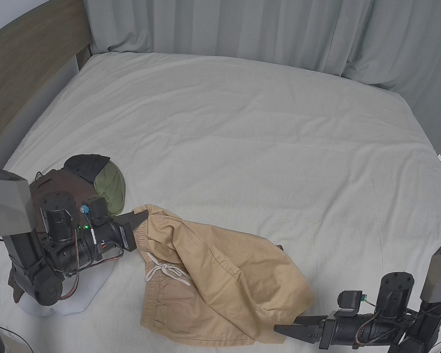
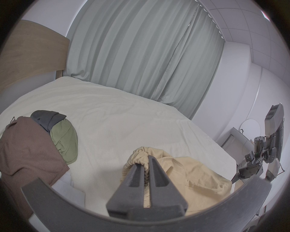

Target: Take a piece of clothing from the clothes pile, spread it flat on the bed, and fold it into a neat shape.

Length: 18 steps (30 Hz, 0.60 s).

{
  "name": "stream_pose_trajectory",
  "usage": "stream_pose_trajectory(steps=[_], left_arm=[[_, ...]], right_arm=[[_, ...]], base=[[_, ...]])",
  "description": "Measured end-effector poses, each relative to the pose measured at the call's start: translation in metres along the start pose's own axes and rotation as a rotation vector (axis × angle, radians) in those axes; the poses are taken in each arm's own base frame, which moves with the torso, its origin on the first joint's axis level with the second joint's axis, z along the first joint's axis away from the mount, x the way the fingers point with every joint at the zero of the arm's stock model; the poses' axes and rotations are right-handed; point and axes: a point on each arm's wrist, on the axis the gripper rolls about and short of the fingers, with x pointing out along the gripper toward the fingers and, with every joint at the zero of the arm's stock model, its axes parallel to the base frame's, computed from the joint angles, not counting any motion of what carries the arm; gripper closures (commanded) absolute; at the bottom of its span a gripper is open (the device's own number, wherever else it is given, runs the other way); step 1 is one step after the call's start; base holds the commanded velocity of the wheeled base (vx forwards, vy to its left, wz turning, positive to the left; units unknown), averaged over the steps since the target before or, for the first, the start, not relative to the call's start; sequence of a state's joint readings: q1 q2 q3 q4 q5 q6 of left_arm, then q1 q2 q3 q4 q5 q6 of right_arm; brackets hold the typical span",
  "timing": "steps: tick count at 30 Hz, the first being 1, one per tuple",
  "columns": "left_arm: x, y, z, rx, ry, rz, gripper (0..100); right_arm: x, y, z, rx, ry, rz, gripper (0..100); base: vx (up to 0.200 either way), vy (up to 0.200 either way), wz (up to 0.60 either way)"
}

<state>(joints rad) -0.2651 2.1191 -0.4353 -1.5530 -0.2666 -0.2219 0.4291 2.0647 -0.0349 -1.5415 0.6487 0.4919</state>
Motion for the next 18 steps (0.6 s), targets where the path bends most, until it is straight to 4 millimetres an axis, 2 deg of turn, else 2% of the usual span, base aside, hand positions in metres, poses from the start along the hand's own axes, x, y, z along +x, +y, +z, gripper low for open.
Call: stream_pose_trajectory(steps=[10,18], left_arm=[[0.000,0.000,0.000,0.000,-0.001,0.000,100],[0.000,0.000,0.000,0.000,-0.001,0.000,100]], right_arm=[[0.005,-0.004,0.003,-0.005,-0.009,-0.009,0],[0.013,-0.010,-0.003,0.000,0.026,-0.019,0]], base=[[0.000,0.000,0.00],[0.000,0.000,0.00]])
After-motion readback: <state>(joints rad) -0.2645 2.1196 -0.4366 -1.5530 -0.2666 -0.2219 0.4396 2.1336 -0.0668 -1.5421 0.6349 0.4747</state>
